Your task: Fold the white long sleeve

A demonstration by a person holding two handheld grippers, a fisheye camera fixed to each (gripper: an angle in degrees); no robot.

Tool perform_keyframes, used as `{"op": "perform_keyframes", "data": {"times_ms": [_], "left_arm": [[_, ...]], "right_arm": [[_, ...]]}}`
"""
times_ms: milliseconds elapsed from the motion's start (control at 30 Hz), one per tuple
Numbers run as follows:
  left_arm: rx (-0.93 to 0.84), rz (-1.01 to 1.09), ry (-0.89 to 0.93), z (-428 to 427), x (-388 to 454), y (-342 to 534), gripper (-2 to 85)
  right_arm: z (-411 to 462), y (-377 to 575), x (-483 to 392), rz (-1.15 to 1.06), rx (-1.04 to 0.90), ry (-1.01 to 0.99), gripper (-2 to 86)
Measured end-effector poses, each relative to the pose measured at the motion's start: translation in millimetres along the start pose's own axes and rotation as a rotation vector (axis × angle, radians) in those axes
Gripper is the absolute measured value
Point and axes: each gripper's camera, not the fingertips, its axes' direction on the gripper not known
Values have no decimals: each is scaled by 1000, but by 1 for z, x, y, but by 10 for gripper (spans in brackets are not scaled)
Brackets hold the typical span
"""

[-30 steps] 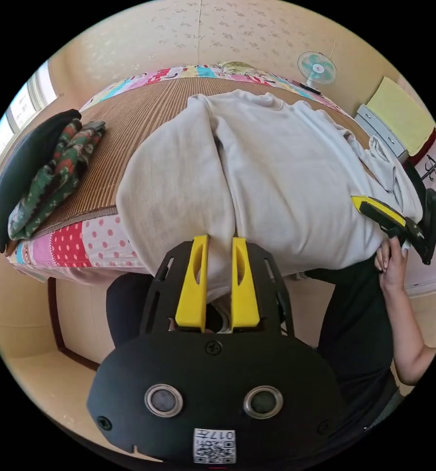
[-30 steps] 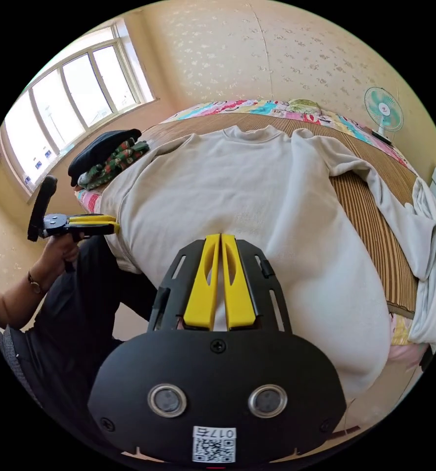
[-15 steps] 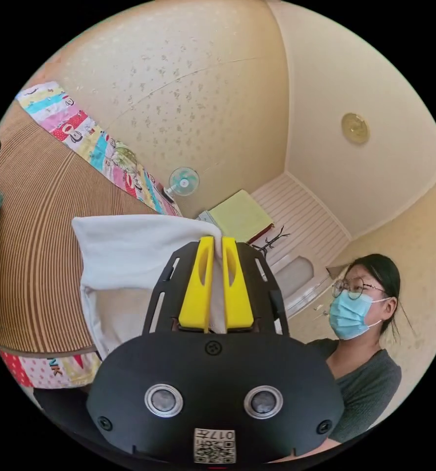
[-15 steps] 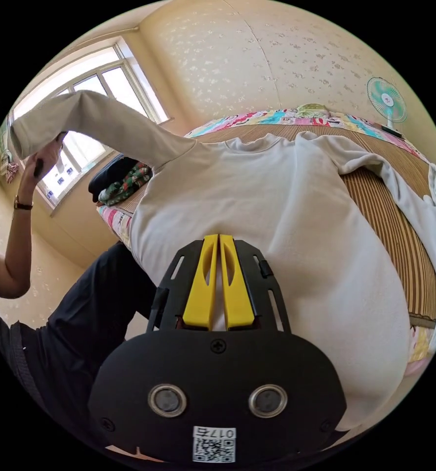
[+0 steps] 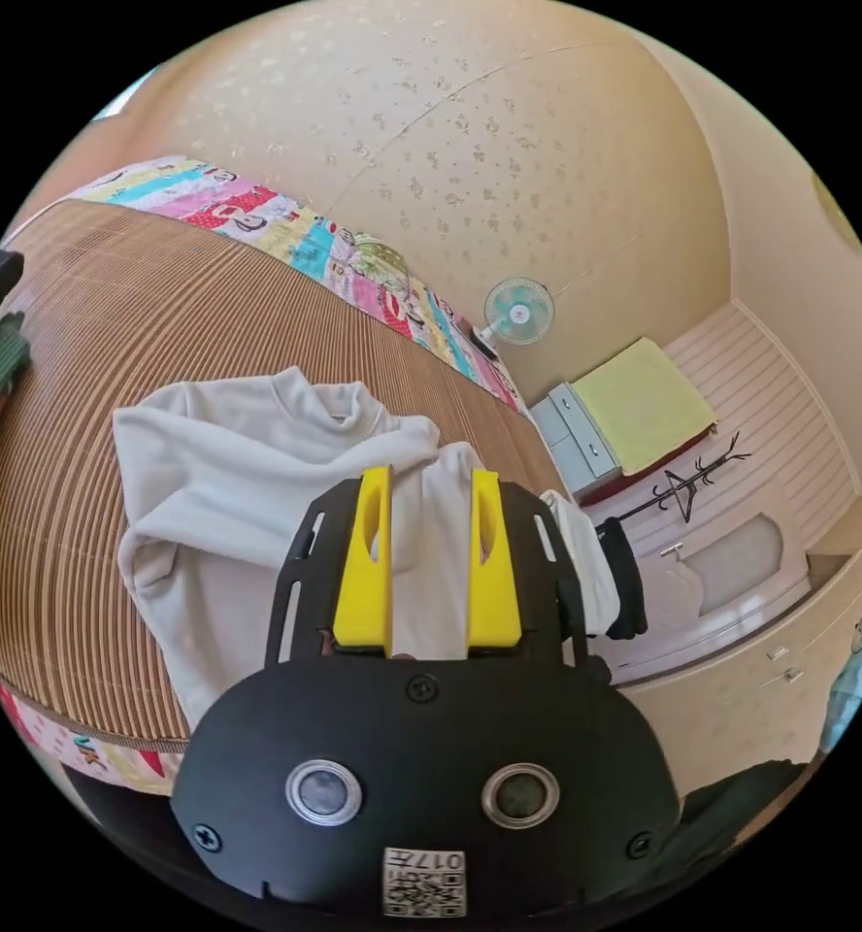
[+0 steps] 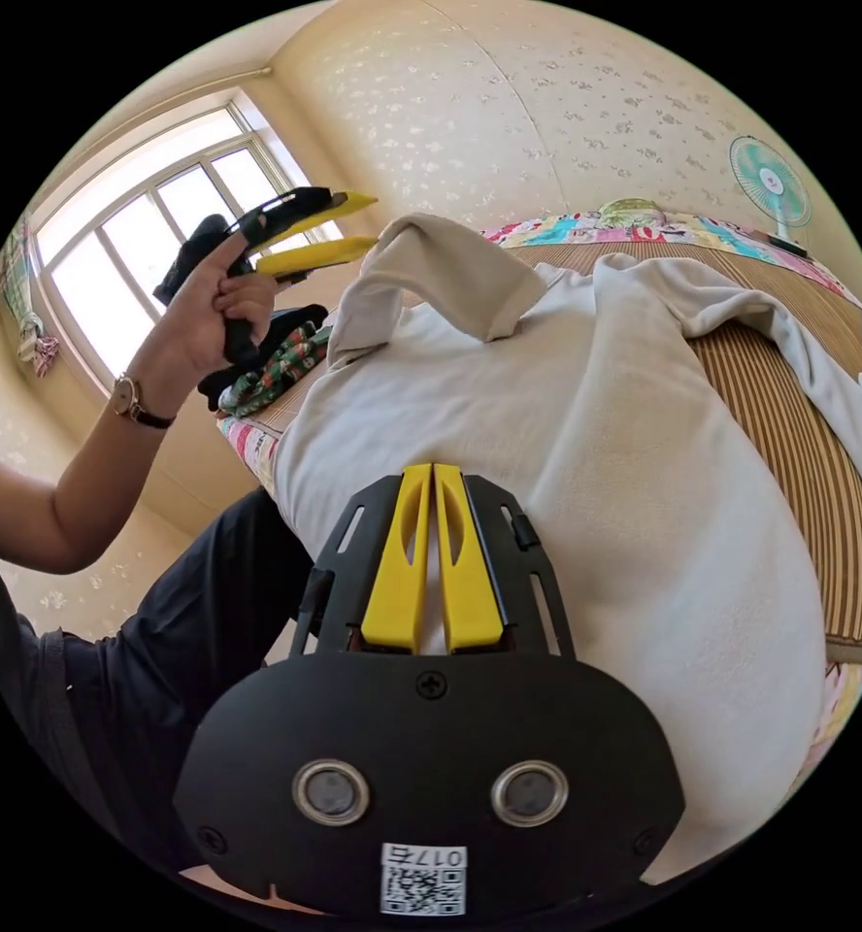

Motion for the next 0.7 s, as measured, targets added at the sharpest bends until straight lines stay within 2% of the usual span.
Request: {"op": "perform_keyframes", "data": {"times_ms": [67, 133, 200, 300, 333, 467, 600, 700], "left_arm": [[-73, -3, -50, 6, -3, 5, 122], [-46, 13, -139, -1, 0, 11, 118], [102, 4, -270, -28, 4, 20, 111], [274, -64, -331, -62, 0, 26, 108], [283, -82, -336, -66, -3, 24, 109], [196, -163, -430, -72, -25, 3, 124], [153, -179, -483, -73, -41, -8, 126], [77, -217, -518, -61, -56, -16, 130]], "right_arm": [[-1, -4, 5, 15, -1, -30, 4], [-2, -7, 9, 33, -1, -59, 4], [-4, -9, 10, 44, 0, -75, 5], [-9, -17, 9, 72, -15, -88, 7], [-14, -20, 4, 61, -17, -88, 7], [-37, -38, -12, 50, 33, -24, 11], [-47, -95, -13, 32, 81, 132, 28], [-13, -153, 11, 28, -5, 152, 60]]}}
